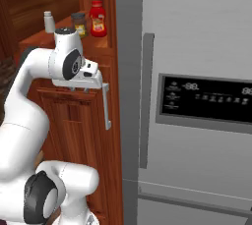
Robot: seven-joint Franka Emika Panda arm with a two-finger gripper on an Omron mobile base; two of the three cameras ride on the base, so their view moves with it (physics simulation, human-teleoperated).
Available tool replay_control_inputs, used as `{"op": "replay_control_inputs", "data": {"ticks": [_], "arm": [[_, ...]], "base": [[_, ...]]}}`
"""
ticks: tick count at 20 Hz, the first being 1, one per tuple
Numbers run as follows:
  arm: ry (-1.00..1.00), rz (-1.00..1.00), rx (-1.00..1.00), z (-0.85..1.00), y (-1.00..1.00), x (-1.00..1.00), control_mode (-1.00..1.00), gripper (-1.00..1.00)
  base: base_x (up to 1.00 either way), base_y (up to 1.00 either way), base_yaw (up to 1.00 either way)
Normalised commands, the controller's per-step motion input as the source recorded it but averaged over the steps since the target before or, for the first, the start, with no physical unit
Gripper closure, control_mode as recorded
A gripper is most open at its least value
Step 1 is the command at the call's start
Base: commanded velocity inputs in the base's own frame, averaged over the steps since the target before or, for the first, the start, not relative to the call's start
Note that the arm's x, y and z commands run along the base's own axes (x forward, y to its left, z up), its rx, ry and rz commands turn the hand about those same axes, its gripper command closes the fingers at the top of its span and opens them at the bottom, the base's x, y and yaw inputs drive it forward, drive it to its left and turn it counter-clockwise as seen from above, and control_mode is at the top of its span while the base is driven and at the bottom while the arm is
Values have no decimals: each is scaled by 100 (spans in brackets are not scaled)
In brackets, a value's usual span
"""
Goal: Collect the turmeric, ketchup, and shaker from the cabinet and place them next to the stove.
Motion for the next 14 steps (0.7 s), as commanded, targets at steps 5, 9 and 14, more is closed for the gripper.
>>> {"op": "replay_control_inputs", "data": {"ticks": [5,9,14], "arm": [[-12,0,-5,-2,2,-24,-100,-100],[-47,0,-12,4,0,-54,-100,-100],[-53,1,-11,37,0,-32,-100,-100]], "base": [[0,0,0],[0,0,0],[0,0,0]]}}
